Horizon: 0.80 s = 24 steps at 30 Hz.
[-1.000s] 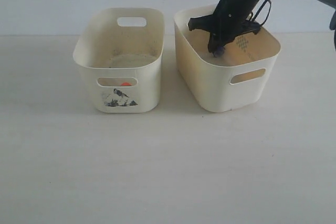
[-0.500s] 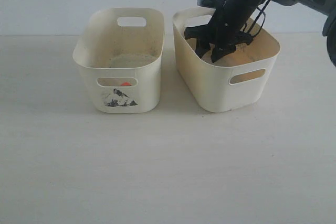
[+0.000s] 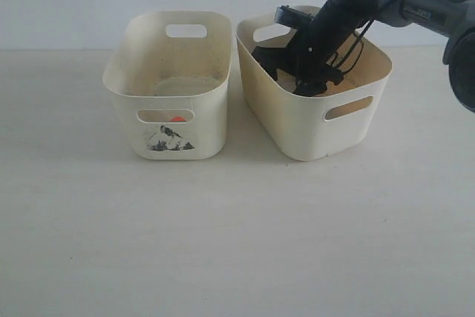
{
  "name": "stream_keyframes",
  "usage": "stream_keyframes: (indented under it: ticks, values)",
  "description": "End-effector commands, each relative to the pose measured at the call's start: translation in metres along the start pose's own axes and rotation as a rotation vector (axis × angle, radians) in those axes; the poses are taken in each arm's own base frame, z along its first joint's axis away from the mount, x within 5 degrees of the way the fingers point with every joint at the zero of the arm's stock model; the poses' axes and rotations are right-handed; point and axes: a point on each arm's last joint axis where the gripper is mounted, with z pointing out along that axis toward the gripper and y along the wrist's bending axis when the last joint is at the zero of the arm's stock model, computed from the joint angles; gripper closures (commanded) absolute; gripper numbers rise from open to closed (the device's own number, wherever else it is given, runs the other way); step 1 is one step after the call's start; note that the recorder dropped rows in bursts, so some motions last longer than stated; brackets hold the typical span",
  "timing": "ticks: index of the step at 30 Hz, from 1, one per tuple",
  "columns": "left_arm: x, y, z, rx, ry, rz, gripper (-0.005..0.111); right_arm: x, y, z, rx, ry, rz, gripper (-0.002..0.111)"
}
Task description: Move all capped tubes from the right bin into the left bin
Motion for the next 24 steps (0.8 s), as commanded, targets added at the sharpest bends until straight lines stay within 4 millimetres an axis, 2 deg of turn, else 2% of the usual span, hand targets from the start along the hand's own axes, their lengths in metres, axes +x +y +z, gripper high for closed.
stream_keyframes:
  ticks: [1, 7, 11, 17, 24]
  values:
    - [-0.002, 0.0, 0.0, 0.002, -0.012, -0.017, 0.102, -0.001, 0.001, -0.003, -0.01, -0.015, 0.0, 0.035]
    - [-0.002, 0.0, 0.0, 0.002, -0.012, -0.017, 0.102, -0.002, 0.003, 0.001, 0.031, -0.031, -0.035, 0.035]
    - [-0.002, 0.0, 0.0, 0.002, -0.012, -0.017, 0.102, 0.002, 0.009, 0.012, 0.114, -0.017, -0.118, 0.035]
    - [-0.002, 0.0, 0.0, 0.002, -0.012, -0.017, 0.102, 0.009, 0.015, 0.032, 0.126, 0.009, -0.144, 0.035]
    - [-0.002, 0.0, 0.0, 0.002, -0.012, -0.017, 0.102, 0.012, 0.006, 0.037, 0.218, 0.042, -0.171, 0.035]
